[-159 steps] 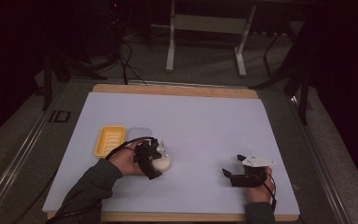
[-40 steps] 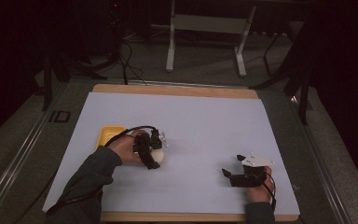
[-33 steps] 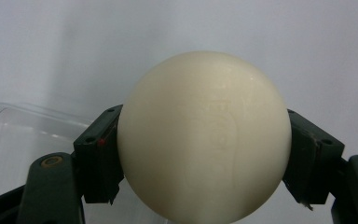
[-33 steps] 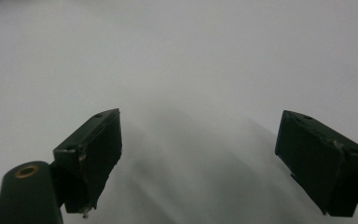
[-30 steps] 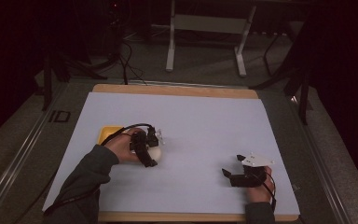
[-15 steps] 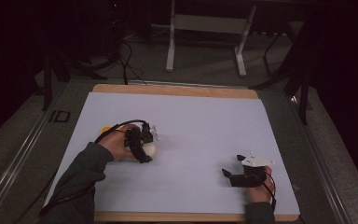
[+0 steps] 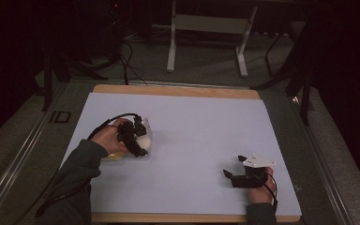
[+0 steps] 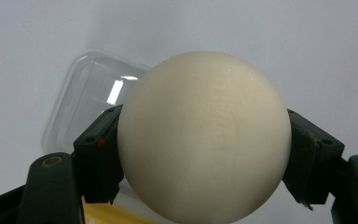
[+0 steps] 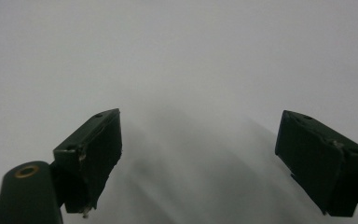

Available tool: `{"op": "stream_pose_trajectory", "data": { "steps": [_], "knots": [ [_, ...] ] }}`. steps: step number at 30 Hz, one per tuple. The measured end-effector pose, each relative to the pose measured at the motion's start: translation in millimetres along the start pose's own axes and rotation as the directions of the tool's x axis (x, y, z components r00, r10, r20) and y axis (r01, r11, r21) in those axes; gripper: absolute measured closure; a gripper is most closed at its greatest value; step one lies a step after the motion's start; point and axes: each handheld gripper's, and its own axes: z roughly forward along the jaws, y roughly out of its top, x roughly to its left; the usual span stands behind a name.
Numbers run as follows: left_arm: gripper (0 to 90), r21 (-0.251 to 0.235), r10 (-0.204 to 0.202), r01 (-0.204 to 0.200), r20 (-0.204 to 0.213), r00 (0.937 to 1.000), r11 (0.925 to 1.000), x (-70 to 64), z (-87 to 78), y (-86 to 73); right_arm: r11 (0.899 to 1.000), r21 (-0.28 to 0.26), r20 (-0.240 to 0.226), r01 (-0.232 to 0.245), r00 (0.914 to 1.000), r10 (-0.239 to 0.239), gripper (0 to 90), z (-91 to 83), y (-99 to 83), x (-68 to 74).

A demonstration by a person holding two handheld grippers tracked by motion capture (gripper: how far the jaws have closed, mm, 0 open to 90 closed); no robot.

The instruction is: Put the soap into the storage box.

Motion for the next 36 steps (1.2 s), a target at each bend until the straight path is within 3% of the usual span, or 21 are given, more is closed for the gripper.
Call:
{"op": "stream_pose_trajectory", "data": {
  "steps": [14, 36],
  "knots": [
    [25.8, -0.026, -0.046, 0.045, -0.035, 0.9984, 0.9987, 14.6, -20.8, -7.4, 1.0, 0.002, -0.001, 0.0, 1.0, 0.0, 14.4, 0.1, 0.0, 0.0],
    [25.7, -0.012, -0.148, 0.147, -0.058, 0.9873, 0.989, 37.5, -26.2, -30.0, 1.0, 0.001, 0.0, 0.0, 1.0, 0.0, 14.4, 0.0, 0.0, 0.0]
  ]
}}
